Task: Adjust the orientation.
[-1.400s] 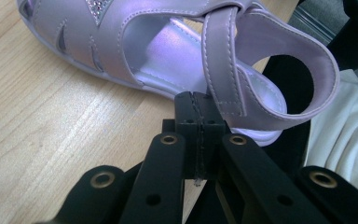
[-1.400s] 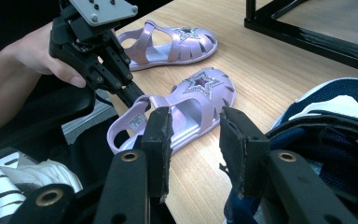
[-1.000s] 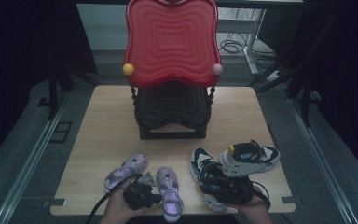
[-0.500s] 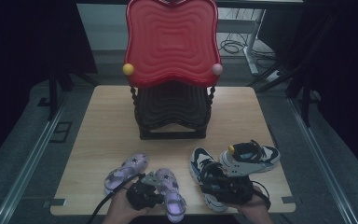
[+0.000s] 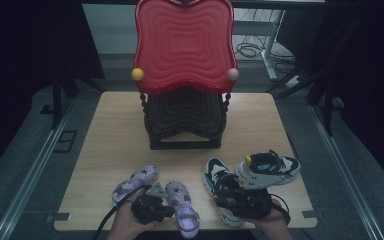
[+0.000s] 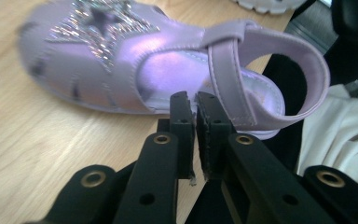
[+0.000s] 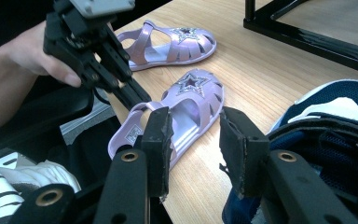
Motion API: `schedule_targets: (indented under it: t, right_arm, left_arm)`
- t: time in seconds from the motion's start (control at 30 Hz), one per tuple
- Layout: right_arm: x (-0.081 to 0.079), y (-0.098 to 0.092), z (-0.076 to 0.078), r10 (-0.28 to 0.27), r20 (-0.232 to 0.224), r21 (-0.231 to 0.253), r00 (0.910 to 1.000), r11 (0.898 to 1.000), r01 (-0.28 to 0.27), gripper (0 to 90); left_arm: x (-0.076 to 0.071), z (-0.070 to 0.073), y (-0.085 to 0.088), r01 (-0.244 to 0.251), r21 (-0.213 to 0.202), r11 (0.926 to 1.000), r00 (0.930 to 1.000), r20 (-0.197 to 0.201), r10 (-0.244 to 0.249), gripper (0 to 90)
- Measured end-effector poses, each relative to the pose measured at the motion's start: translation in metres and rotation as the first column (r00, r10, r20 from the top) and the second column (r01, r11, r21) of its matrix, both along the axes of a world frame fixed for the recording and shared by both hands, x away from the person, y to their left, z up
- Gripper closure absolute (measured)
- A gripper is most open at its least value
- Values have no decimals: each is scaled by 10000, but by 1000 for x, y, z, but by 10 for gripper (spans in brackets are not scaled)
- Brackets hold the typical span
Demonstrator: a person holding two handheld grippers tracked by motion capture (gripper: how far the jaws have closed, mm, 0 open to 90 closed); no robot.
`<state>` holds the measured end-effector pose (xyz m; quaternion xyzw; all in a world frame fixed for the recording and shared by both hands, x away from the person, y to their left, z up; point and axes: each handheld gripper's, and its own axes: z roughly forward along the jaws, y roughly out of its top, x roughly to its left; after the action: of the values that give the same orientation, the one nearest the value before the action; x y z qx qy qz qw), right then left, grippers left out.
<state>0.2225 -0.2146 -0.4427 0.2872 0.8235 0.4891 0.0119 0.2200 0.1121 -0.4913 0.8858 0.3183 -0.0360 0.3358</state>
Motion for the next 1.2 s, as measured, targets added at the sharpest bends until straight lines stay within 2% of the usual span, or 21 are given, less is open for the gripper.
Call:
schedule_targets:
  t: [0.03, 0.07, 0.17, 0.33, 0.57, 0.7, 0.9, 1.07, 1.2]
  right_arm:
    - [0, 0, 0, 0, 2, 9, 10000, 10000, 0, 640]
    - [0, 0, 0, -2, 9, 7, 10000, 10000, 2, 640]
    - [0, 0, 0, -30, 36, -51, 10000, 10000, 30, 640]
    - [0, 3, -1, 3, 28, -100, 10000, 10000, -3, 640]
    - [-2, 9, 0, 34, 174, -361, 9998, 9993, -27, 633]
    - [-2, 11, 0, 42, 228, -412, 9997, 9991, -33, 628]
    - [-3, 15, -1, 104, 204, -465, 9997, 9989, -94, 619]
    - [-4, 18, -1, 159, 218, -493, 9996, 9987, -148, 619]
    - [-5, 20, -1, 199, 237, -545, 9995, 9983, -186, 618]
  left_arm:
    - [0, 0, 0, 0, 0, 10000, 10000, 0, 0, 847]
    - [-1, 4, 10, -220, -112, 9997, 9997, 107, 221, 840]
    - [-1, 10, 24, -570, -325, 9978, 9980, 256, 579, 818]
    - [-1, 16, 40, -987, -415, 9943, 9937, 484, 1007, 768]
    - [0, 32, 72, -1921, -785, 9782, 9746, 1014, 1995, 624]
    - [0, 38, 90, -2449, -985, 9645, 9597, 1168, 2556, 589]
    - [1, 40, 111, -3038, -996, 9475, 9406, 1268, 3150, 579]
    - [0, 36, 115, -3194, -719, 9449, 9370, 1249, 3263, 585]
    - [1, 28, 113, -3169, -469, 9473, 9408, 1113, 3202, 588]
